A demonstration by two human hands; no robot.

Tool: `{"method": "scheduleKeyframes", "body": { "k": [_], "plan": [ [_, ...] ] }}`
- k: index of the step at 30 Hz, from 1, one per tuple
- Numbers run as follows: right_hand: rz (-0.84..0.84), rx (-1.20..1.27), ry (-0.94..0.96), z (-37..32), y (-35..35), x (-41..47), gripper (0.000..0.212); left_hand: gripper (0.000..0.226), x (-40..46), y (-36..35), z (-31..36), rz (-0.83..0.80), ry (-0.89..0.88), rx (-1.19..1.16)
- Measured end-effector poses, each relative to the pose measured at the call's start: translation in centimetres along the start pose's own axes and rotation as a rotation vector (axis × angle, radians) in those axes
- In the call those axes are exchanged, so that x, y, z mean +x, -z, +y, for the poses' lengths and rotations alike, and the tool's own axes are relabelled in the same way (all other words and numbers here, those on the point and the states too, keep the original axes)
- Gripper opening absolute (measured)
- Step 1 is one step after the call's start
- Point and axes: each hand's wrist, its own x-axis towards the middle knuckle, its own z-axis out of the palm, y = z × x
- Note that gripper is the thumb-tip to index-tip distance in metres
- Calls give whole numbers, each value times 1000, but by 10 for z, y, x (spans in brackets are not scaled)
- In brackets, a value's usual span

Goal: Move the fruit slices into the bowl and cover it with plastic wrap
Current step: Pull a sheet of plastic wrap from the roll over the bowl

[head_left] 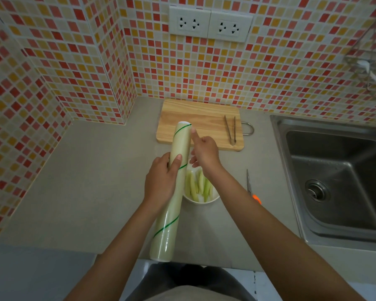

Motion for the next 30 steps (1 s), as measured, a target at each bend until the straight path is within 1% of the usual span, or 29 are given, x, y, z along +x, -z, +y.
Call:
{"method": "scheduleKeyframes", "body": {
  "k": [2,3,5,6,9,12,14,16,18,20,23,24,27,30],
  "plan": [
    [-58,-70,-25,4,-6,-3,52,35,0,-1,0,0,-8,20],
    [-57,-78,-6,5,-7,-3,47,34,0,-1,0,-1,-7,32],
    [-12,-72,52,4,-9,-1,30,33,-1,-2,-3,-11,5,46],
    [0,-82,60,3,-9,0,27,34,-1,-3,-4,-20,14,42],
    [3,-156,59,2,-7,5,27,37,-2,-3,-9,-37,29,26],
    [75,-265,104,3,2,8,30,38,-2,-1,-12,-35,38,-10],
    [55,-152,25,2,7,7,25,38,-1,0,-13,-38,43,-55],
    [-64,32,-159,-1,9,0,34,39,-1,1,-13,-39,42,-70],
    [-177,174,-280,1,7,-9,39,40,-1,0,-12,-30,41,-71],
    [-210,307,-313,6,2,-15,36,39,1,1,-11,-23,39,-78],
    [-173,481,-350,8,0,-15,19,38,4,1,-8,-20,20,-52],
    [-160,509,-367,8,1,-13,16,38,5,1,-8,-18,15,-46],
    [-138,540,-391,7,3,-9,17,37,5,0,-8,-18,14,-50],
    [-154,546,-396,8,3,-8,17,38,4,-2,-9,-16,14,-16]
  ]
}}
